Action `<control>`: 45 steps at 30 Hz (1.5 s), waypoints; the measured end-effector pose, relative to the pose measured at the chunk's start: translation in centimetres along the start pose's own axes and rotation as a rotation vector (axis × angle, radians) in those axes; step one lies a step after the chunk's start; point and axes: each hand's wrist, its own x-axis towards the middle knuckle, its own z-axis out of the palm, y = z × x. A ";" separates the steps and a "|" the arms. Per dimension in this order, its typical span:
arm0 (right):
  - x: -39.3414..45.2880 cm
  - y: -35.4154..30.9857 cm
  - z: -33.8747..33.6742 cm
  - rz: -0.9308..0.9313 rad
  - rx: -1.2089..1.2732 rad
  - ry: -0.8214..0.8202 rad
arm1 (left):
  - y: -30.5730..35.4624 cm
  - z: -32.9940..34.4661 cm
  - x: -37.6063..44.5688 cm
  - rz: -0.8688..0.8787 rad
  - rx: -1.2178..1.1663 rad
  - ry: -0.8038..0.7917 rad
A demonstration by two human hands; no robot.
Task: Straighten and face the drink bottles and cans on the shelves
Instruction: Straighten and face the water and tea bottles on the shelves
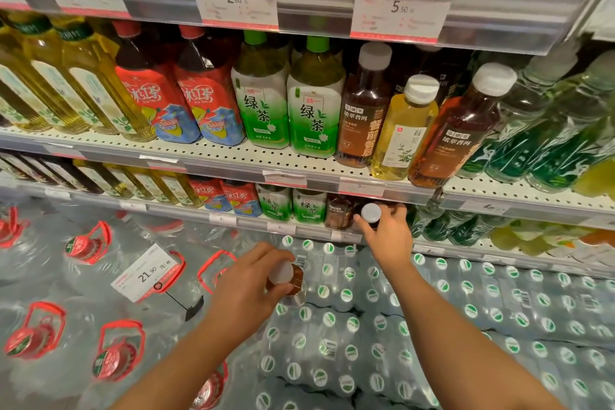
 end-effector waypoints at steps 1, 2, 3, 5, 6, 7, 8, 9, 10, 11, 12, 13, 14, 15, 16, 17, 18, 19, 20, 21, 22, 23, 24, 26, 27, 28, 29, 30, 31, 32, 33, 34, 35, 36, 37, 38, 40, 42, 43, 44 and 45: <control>0.0 0.0 0.1 0.013 0.035 0.019 | -0.1 0.0 0.1 -0.002 0.000 0.000; -0.1 0.0 0.3 0.009 0.066 0.046 | -0.2 0.0 0.1 -0.003 0.002 0.001; 0.0 0.0 0.4 -0.003 0.089 0.074 | -0.2 0.0 0.2 -0.005 0.005 0.002; 0.4 -0.5 0.5 0.003 0.116 0.087 | -0.3 0.0 0.3 -0.009 0.004 0.004; 0.8 -0.8 0.4 0.019 0.114 0.077 | -0.3 0.0 0.4 -0.011 0.002 0.003; 1.3 -1.3 0.3 0.034 0.094 0.060 | -0.3 0.1 0.4 -0.013 0.000 0.002; 1.8 -1.5 0.3 0.046 0.055 0.031 | -0.2 0.1 0.5 -0.015 -0.001 0.001; 2.3 -1.8 0.3 0.050 0.004 0.003 | -0.1 0.1 0.5 -0.017 -0.001 0.001; 2.9 -1.9 0.2 0.054 -0.044 -0.032 | 0.0 0.1 0.6 -0.019 -0.002 0.003; 3.4 -2.0 0.0 0.056 -0.071 -0.066 | 0.1 0.1 0.7 -0.022 -0.004 0.010; 3.8 -2.1 -0.1 0.055 -0.097 -0.104 | 0.3 0.1 0.8 -0.028 -0.008 0.020; 4.1 -2.1 -0.4 0.049 -0.137 -0.141 | 0.5 0.1 0.9 -0.037 -0.015 0.033; 4.3 -2.3 -0.7 0.043 -0.173 -0.177 | 0.7 0.0 1.0 -0.045 -0.025 0.046; 4.2 -2.4 -1.1 0.038 -0.187 -0.211 | 0.9 0.0 1.1 -0.049 -0.038 0.058; 4.0 -2.4 -1.3 0.032 -0.177 -0.240 | 1.1 -0.1 1.2 -0.050 -0.052 0.065; 3.6 -2.3 -1.5 0.019 -0.129 -0.249 | 1.4 -0.2 1.3 -0.052 -0.068 0.070; 3.0 -2.1 -1.9 0.014 -0.055 -0.245 | 1.7 -0.3 1.3 -0.056 -0.085 0.072; 1.9 -1.8 -2.5 0.009 0.026 -0.231 | 2.1 -0.5 1.4 -0.059 -0.101 0.076; 0.6 -1.6 -3.2 -0.005 0.105 -0.213 | 2.5 -0.6 1.5 -0.062 -0.114 0.081; -0.9 -1.5 -3.9 -0.044 0.162 -0.210 | 3.0 -0.7 1.7 -0.067 -0.127 0.085; -2.5 -1.4 -4.6 -0.080 0.206 -0.234 | 3.5 -0.9 2.0 -0.073 -0.143 0.086; -4.1 -1.4 -5.4 -0.094 0.245 -0.269 | 4.0 -1.1 2.2 -0.080 -0.161 0.086; -5.6 -1.5 -6.1 -0.098 0.292 -0.308 | 4.6 -1.3 2.5 -0.088 -0.176 0.081; -8.4 -1.7 -7.6 -0.113 0.428 -0.361 | 6.1 -1.8 3.1 -0.092 -0.197 0.074; -9.7 -2.0 -8.5 -0.124 0.505 -0.382 | 6.9 -2.0 3.4 -0.079 -0.212 0.085; -10.8 -2.4 -9.4 -0.146 0.560 -0.389 | 7.7 -2.2 3.6 -0.059 -0.235 0.104; -11.8 -2.8 -10.4 -0.176 0.590 -0.374 | 8.6 -2.4 3.8 -0.038 -0.263 0.120; -12.5 -3.3 -11.3 -0.199 0.606 -0.344 | 9.4 -2.7 3.9 -0.023 -0.291 0.125; -13.0 -3.6 -12.3 -0.210 0.619 -0.304 | 10.2 -3.0 4.1 -0.015 -0.315 0.121; -13.3 -4.0 -13.2 -0.215 0.627 -0.262 | 11.0 -3.5 4.3 -0.010 -0.334 0.116; -13.4 -4.3 -14.2 -0.222 0.632 -0.222 | 11.8 -4.0 4.4 0.003 -0.347 0.117; -13.4 -4.7 -15.2 -0.235 0.638 -0.190 | 12.6 -4.4 4.5 0.028 -0.358 0.123; -13.3 -5.0 -16.1 -0.252 0.641 -0.171 | 13.5 -4.8 4.6 0.060 -0.366 0.130; -13.2 -5.4 -17.1 -0.270 0.636 -0.157 | 14.4 -5.3 4.7 0.088 -0.365 0.136; -13.1 -5.7 -18.2 -0.290 0.624 -0.138 | 15.4 -5.8 4.8 0.111 -0.355 0.140; -12.9 -6.1 -19.2 -0.311 0.604 -0.106 | 16.3 -6.3 4.9 0.131 -0.339 0.143; -12.6 -6.5 -21.2 -0.345 0.556 -0.031 | 17.9 -7.4 5.2 0.174 -0.297 0.134; -12.3 -6.7 -23.2 -0.382 0.530 0.024 | 19.2 -9.0 5.6 0.243 -0.265 0.107; -12.0 -6.9 -24.3 -0.405 0.529 0.054 | 19.6 -9.8 5.8 0.286 -0.261 0.110; -11.6 -7.0 -25.5 -0.427 0.532 0.090 | 19.9 -10.7 6.0 0.330 -0.246 0.136; -11.2 -7.3 -26.9 -0.448 0.542 0.131 | 20.0 -11.6 6.4 0.367 -0.210 0.185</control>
